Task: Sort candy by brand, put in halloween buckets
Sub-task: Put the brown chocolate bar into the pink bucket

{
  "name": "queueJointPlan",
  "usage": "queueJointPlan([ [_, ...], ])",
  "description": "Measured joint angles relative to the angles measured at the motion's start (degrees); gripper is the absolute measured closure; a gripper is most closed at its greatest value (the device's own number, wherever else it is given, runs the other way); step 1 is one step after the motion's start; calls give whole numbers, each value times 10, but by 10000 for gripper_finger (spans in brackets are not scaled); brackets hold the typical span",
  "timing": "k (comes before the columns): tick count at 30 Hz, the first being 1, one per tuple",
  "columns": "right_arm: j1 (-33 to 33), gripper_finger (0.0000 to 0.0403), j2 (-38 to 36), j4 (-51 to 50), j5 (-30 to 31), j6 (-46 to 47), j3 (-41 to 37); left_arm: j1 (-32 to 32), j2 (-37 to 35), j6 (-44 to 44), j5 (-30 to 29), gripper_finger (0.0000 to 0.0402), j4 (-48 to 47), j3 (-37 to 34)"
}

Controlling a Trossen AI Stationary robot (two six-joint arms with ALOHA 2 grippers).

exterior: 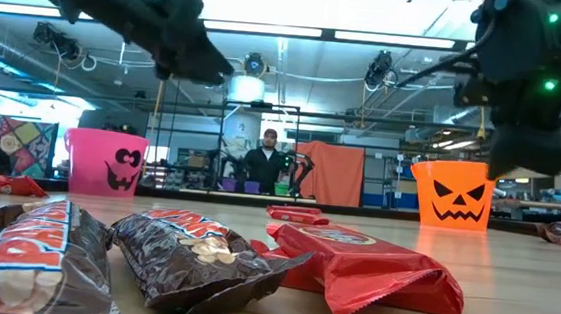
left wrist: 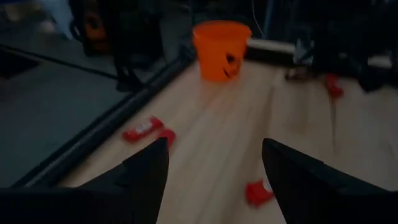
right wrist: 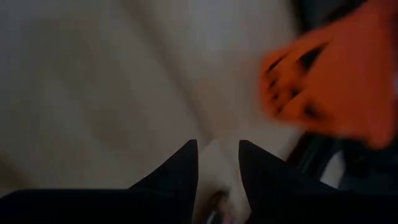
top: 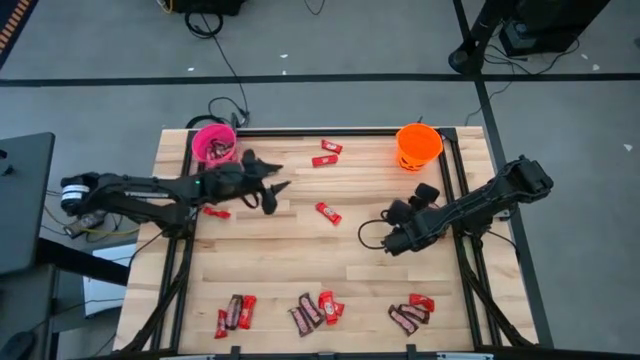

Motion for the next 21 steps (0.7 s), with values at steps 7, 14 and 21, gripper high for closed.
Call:
queueJointPlan([
  [7,-16,273,0,12,-169,-79,-13,-36,107,2,5,140,56,0],
  [14,-37,273,0,8,-272,-124,-13,-52,155,14,5,140,100,0],
  [21,-60,273,0,-44,-233,-58,-13,-59,157,15,11,140,103,0],
])
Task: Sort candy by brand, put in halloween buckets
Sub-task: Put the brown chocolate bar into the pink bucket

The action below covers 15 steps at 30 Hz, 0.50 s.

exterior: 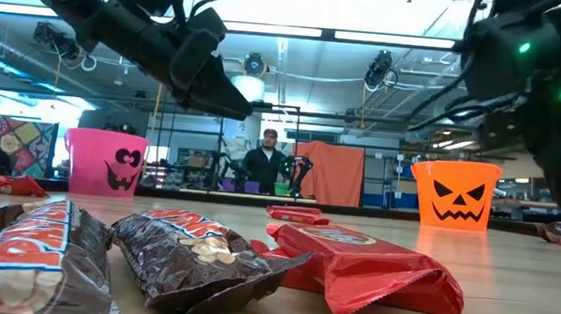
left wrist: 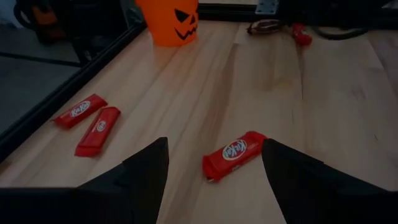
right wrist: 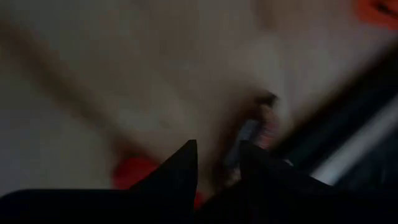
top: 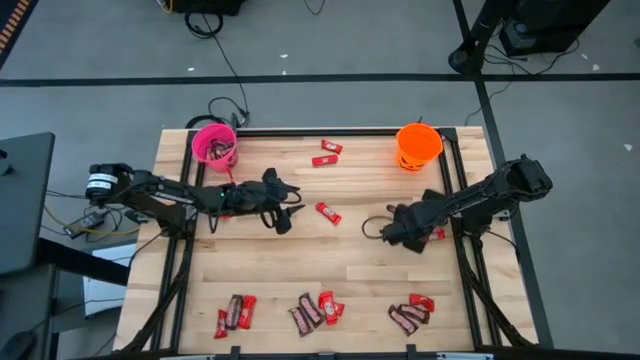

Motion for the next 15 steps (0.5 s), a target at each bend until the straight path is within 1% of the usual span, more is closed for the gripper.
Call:
queueJointPlan([
  [3,-29,273,0,-35,-7,44,0,0,0,-3,1,140,0,0],
  [6,-54,273,0,-40,4,48,0,-5,0,-18,4,140,-1,0],
  [11,-91,273,0,-4,0,7,-6,-19,0,-19,4,140,-2,0],
  [15,-128,273,0,35,-6,-25,-43,-26,0,-19,4,140,-2,0],
])
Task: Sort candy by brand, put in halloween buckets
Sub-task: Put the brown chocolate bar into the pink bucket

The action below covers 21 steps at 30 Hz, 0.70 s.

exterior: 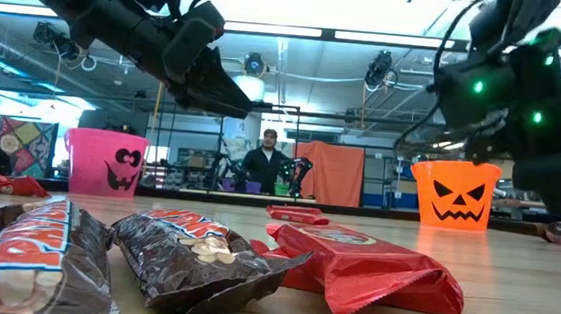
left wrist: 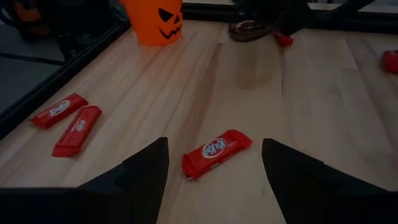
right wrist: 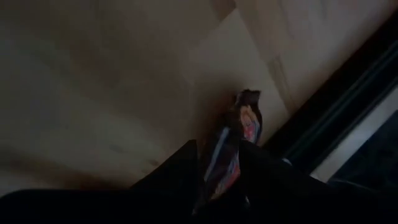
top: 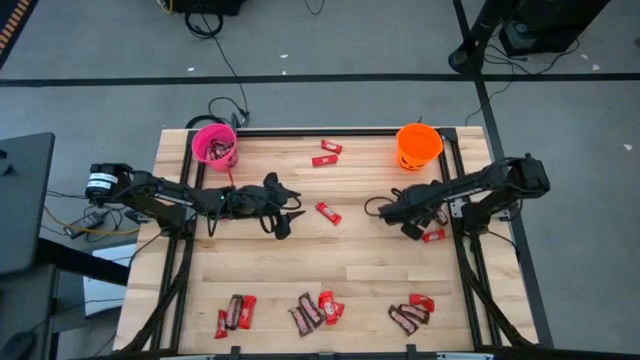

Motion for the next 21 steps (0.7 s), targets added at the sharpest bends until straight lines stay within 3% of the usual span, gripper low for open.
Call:
queueJointPlan([
  [12,-77,280,0,72,23,-41,-71,0,0,0,-5,140,8,0],
  [21,-74,391,0,79,20,-43,-59,0,0,-17,-7,140,22,0],
])
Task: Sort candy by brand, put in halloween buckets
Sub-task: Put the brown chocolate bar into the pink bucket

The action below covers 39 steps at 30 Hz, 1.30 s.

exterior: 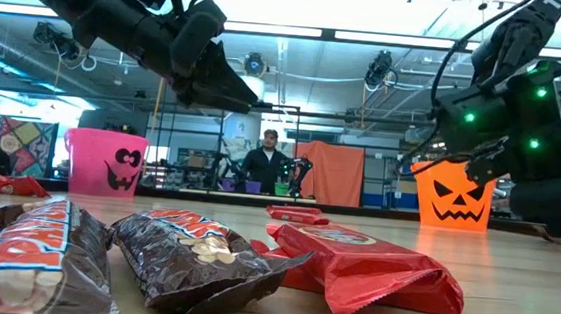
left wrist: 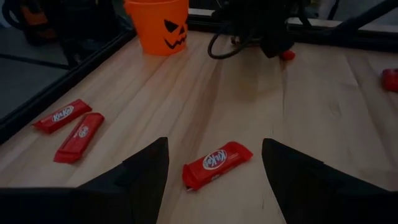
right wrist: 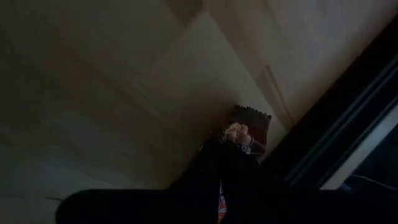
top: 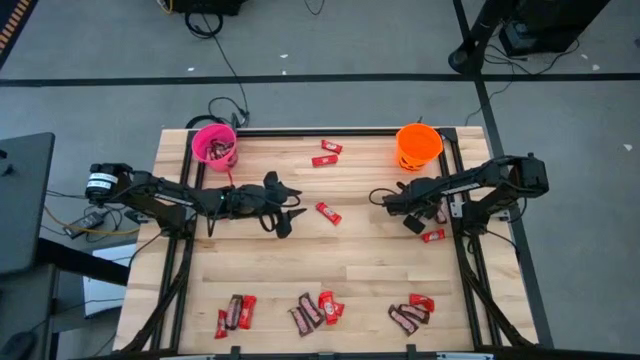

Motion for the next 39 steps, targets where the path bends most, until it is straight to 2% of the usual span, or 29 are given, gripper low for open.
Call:
queueJointPlan([
  [7,32,396,0,55,10,-18,41,0,27,-10,-1,140,23,0],
  [15,96,398,0,243,16,-112,88,0,84,-5,0,140,94,0],
  [23,155,399,0,459,39,-281,88,-1,126,37,82,140,170,0],
  [27,162,399,0,557,39,-340,88,-2,142,41,118,140,215,0],
  [33,162,397,0,704,0,-395,88,-12,168,51,121,140,263,0],
  [39,162,395,0,773,-6,-434,88,-12,180,53,127,140,284,0],
])
